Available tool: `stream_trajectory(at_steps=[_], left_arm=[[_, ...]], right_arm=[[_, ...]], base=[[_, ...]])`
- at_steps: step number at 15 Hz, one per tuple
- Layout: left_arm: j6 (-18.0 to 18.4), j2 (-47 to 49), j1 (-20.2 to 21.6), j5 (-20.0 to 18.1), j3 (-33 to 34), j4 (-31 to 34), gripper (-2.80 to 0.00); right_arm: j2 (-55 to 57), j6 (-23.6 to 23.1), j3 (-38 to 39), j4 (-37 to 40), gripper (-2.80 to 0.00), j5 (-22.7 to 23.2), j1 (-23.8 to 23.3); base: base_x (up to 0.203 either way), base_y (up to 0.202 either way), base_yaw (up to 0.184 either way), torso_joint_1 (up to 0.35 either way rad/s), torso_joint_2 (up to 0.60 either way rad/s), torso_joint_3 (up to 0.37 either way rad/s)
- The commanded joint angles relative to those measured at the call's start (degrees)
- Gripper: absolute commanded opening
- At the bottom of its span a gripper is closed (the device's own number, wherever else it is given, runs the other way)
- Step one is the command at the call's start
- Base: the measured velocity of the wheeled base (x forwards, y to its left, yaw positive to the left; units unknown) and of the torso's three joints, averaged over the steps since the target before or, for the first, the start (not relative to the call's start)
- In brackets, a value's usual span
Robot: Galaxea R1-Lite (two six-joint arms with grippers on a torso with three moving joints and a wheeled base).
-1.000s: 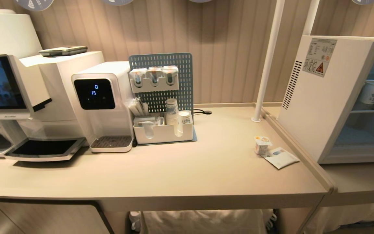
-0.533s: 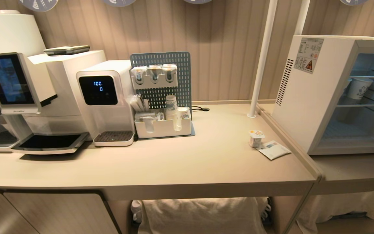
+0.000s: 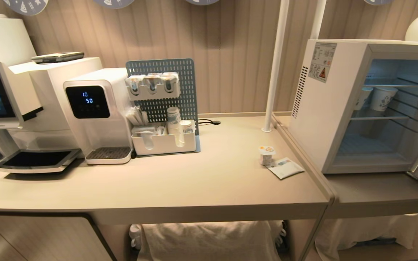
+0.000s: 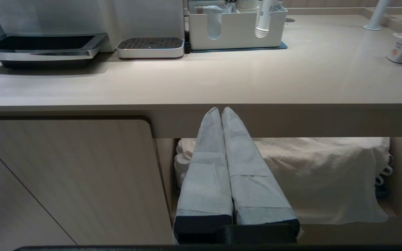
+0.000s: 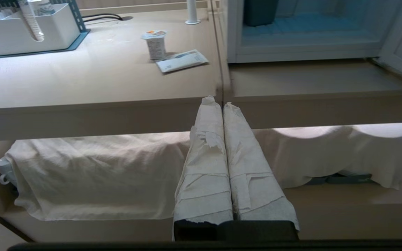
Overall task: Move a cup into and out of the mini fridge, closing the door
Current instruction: Close the freezer door
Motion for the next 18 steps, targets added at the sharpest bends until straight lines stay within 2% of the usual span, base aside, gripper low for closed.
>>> stream_trajectory(at_steps=[1, 18], left_arm=[[-0.02, 0.07, 0.0, 0.02, 0.09, 0.0, -2.8], [-0.03, 0.07, 0.0, 0.02, 0.09, 0.0, -2.8]], right_arm=[[0.08, 0.01, -0.02, 0.02, -2.8, 0.03, 0.02], [0.08, 0.01, -0.1, 0.02, -2.8, 0.03, 0.02]], base=[[0.0, -0.192, 0.001, 0.001, 0.0, 0.004], [0.0, -0.195, 0.001, 0.003, 0.0, 0.002]])
